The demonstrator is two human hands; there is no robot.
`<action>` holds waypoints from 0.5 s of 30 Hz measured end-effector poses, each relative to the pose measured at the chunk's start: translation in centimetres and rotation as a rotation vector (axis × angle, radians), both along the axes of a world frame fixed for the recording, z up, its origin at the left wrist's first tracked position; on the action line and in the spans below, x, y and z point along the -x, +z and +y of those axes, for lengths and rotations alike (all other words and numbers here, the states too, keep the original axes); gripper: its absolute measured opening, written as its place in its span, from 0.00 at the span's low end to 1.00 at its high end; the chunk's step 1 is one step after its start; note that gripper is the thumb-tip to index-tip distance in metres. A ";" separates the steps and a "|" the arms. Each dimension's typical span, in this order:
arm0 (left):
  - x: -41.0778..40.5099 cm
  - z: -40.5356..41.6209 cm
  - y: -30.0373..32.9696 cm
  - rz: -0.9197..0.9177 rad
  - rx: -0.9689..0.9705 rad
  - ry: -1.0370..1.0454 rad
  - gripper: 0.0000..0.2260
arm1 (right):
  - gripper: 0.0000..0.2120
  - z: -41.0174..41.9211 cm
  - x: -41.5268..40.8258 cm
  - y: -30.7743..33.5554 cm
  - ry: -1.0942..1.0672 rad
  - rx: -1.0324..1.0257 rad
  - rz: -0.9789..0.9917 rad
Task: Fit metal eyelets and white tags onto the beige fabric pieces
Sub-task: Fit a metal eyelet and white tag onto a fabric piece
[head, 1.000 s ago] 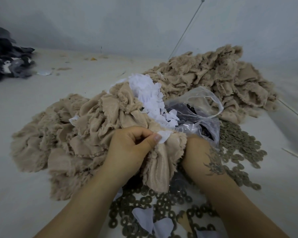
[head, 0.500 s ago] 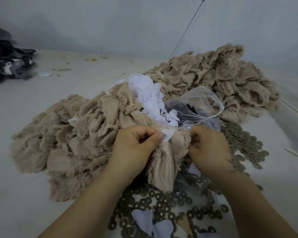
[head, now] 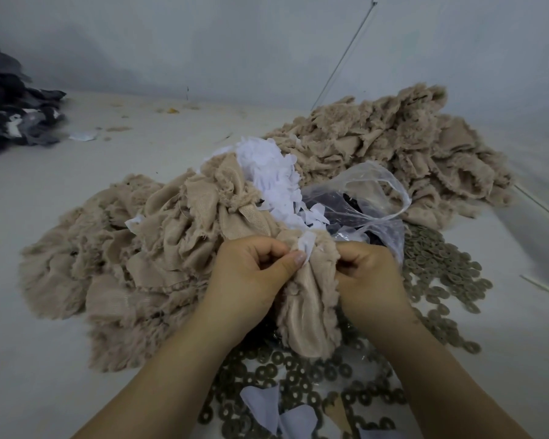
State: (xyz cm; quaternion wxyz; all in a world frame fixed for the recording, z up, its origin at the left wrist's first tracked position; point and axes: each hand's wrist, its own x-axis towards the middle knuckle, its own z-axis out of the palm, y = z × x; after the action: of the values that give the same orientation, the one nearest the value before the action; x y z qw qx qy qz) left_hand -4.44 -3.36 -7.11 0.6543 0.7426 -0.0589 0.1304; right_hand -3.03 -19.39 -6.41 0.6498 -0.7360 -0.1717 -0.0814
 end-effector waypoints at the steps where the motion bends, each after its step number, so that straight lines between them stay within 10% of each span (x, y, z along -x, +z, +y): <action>1: 0.0 0.0 0.0 0.003 0.001 0.000 0.07 | 0.13 0.1 0.0 0.0 -0.010 -0.004 -0.014; 15: -0.3 -0.2 0.2 0.016 -0.028 0.011 0.08 | 0.02 -0.4 -1.2 -1.5 -0.009 0.027 -0.171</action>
State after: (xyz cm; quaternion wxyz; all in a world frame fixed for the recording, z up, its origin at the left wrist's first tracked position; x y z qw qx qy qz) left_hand -4.19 -3.57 -6.95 0.6436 0.7530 -0.0516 0.1272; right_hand -1.87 -19.81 -7.93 0.6226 -0.7357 -0.2240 -0.1446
